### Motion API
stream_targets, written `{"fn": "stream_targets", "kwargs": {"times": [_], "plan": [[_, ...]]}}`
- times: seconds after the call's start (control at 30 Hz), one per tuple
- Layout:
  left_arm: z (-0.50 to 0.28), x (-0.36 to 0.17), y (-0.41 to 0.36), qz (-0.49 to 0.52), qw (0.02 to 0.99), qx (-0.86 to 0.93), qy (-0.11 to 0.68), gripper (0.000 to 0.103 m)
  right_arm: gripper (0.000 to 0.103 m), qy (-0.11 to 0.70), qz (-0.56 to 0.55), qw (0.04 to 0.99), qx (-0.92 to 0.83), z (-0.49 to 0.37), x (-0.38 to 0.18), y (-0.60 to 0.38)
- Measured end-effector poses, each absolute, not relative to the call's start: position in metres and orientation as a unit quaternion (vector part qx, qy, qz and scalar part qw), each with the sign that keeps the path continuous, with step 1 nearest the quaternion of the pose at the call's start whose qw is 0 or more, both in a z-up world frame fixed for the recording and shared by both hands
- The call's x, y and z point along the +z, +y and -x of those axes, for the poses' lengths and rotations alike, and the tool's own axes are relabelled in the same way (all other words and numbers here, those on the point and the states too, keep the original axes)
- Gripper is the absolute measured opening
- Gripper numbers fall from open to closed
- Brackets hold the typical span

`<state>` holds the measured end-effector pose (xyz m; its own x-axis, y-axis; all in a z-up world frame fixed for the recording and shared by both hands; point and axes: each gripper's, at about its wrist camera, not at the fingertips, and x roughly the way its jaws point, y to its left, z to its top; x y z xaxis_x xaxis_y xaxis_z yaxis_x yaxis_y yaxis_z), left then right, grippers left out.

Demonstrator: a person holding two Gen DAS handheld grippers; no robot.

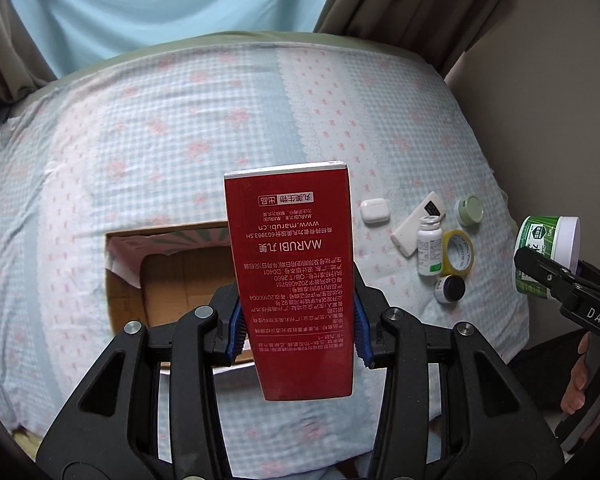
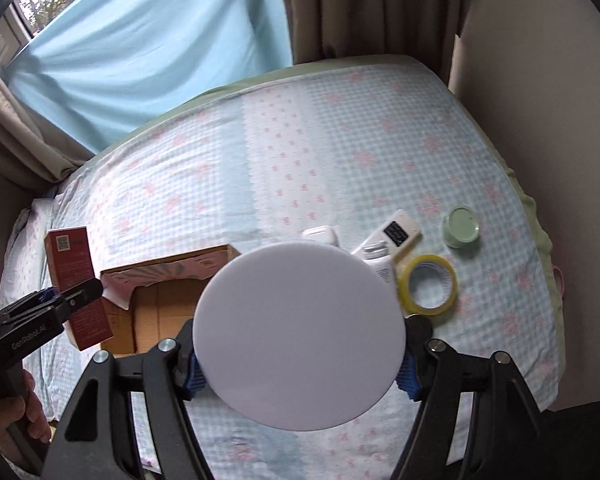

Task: Organize rigid objects
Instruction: 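Carry the red carton with the left gripper while the right gripper carries the jar to the box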

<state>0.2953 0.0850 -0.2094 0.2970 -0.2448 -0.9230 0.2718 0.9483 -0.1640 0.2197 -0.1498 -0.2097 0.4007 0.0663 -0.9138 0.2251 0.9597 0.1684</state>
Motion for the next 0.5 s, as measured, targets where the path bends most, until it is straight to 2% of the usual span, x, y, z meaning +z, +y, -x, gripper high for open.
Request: {"fn": "stream_targets", "kwargs": {"times": [0.23,0.5], "plan": [[-0.301,-0.23,0.157,-0.051,0.789,-0.171,0.588,0.039,0.067,0.554,-0.113,0.825,-0.007,-0.242,-0.207,-0.056],[-0.327,-0.284,0.187,-0.086,0.762,-0.178,0.616,0.039,0.067,0.592,-0.084,0.801,0.018,-0.271,-0.253,0.003]]}}
